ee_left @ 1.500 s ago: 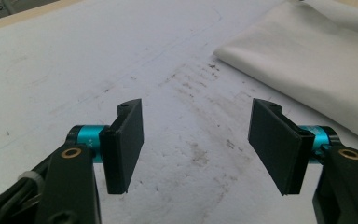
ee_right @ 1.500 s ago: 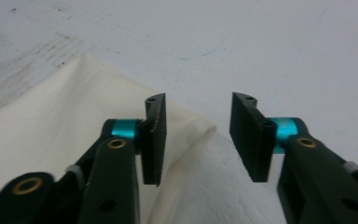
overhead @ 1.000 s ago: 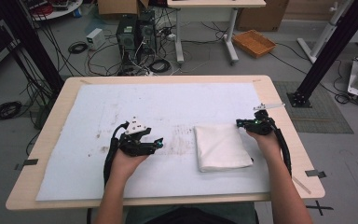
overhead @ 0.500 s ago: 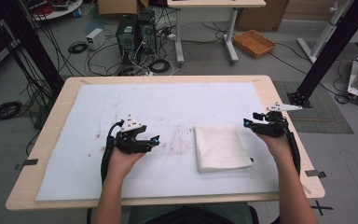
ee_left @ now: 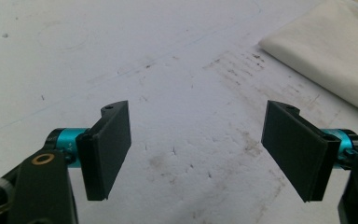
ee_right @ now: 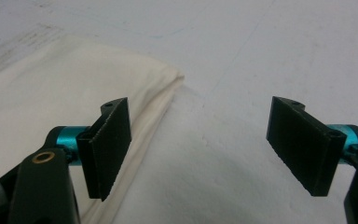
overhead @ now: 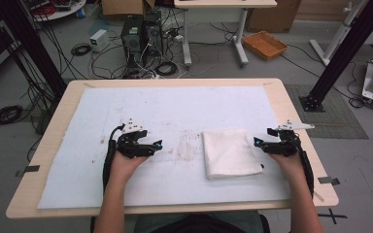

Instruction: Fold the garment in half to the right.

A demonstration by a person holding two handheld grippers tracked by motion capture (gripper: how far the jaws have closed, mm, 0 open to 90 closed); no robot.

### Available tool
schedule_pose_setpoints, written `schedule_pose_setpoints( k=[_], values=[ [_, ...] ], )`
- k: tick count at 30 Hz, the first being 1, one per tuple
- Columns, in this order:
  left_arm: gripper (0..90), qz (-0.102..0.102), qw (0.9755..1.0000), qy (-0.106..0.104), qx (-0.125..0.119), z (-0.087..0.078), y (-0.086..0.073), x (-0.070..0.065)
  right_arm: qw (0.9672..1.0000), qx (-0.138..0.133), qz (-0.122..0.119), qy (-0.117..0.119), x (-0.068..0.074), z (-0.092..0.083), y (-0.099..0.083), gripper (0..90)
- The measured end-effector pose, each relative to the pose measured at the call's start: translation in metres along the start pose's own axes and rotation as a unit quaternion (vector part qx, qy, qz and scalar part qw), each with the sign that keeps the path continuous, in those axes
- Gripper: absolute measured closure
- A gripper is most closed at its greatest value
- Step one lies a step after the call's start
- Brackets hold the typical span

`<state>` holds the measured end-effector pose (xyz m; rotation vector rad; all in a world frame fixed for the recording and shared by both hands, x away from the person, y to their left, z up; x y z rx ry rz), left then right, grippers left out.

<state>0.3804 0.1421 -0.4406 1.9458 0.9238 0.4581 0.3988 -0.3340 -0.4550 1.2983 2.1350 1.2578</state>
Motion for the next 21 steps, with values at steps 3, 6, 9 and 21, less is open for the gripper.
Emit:
schedule_pose_setpoints(
  k=[3,6,9,21],
  values=[
    [24.1,0.0,1.0,0.001,0.0,0.0001,-0.0006,-0.0011,0.9999,0.014,-0.002,-0.001,0.0007,0.0025,-0.0058,22.4],
    [24.1,0.008,1.0,-0.002,0.0,0.0002,-0.0003,-0.0031,0.9999,0.013,-0.001,-0.004,0.0004,0.0025,-0.0064,22.5],
    [24.1,0.006,1.0,-0.002,-0.002,0.0003,0.0006,-0.0036,0.9999,0.012,0.004,-0.003,0.0008,0.0027,-0.0067,22.5],
    [24.1,0.01,0.9999,-0.006,0.002,0.0014,0.001,-0.0063,0.9999,0.014,0.007,-0.001,0.0025,0.0042,-0.0065,22.5]
  ],
)
Point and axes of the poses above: each handheld gripper's, and its own axes: z roughly forward along the jaws, y roughly out of its top, x roughly to its left, the point moved 3 cm from there along z, roughly forward along the jaws, and after that the axes turned 5 degrees about z, right-handed, at the moved point
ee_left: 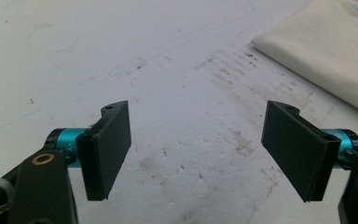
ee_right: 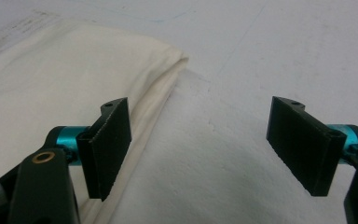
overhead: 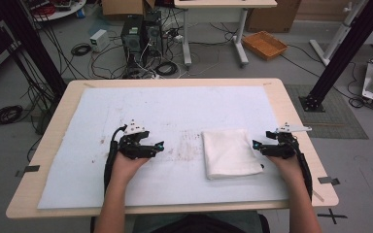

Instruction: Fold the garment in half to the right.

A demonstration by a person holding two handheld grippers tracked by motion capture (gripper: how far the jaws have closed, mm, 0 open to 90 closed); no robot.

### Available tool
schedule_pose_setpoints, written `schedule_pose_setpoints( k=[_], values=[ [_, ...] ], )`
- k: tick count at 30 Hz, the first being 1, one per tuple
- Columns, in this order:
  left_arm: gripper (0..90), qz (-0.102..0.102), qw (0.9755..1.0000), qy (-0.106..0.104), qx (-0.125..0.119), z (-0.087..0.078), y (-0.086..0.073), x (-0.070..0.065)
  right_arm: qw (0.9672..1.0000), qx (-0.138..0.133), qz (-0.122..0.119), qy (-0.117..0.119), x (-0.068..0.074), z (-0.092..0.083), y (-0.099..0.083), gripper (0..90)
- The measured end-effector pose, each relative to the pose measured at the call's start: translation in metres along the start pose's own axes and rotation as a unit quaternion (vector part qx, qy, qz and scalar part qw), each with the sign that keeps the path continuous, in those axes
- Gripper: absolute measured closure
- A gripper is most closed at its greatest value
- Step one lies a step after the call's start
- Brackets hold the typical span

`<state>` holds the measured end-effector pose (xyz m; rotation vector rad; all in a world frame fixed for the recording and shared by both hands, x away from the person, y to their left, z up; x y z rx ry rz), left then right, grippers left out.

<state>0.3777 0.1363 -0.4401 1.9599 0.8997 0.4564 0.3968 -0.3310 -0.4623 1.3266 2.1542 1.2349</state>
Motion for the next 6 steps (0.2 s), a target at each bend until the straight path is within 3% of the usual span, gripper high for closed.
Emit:
schedule_pose_setpoints(
  k=[6],
  values=[
    [24.1,0.002,1.0,-0.002,0.009,0.0028,-0.0007,-0.0006,0.9999,0.013,0.002,-0.006,-0.0006,0.0035,-0.0027,22.5]
  ],
)
Point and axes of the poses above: each handheld gripper's, and its own axes: z roughly forward along the jaws, y roughly out of its top, x roughly to its left, the point moved 3 cm from there along z, roughly forward along the jaws, and after that the axes turned 5 degrees about z, right-handed, at the moved point
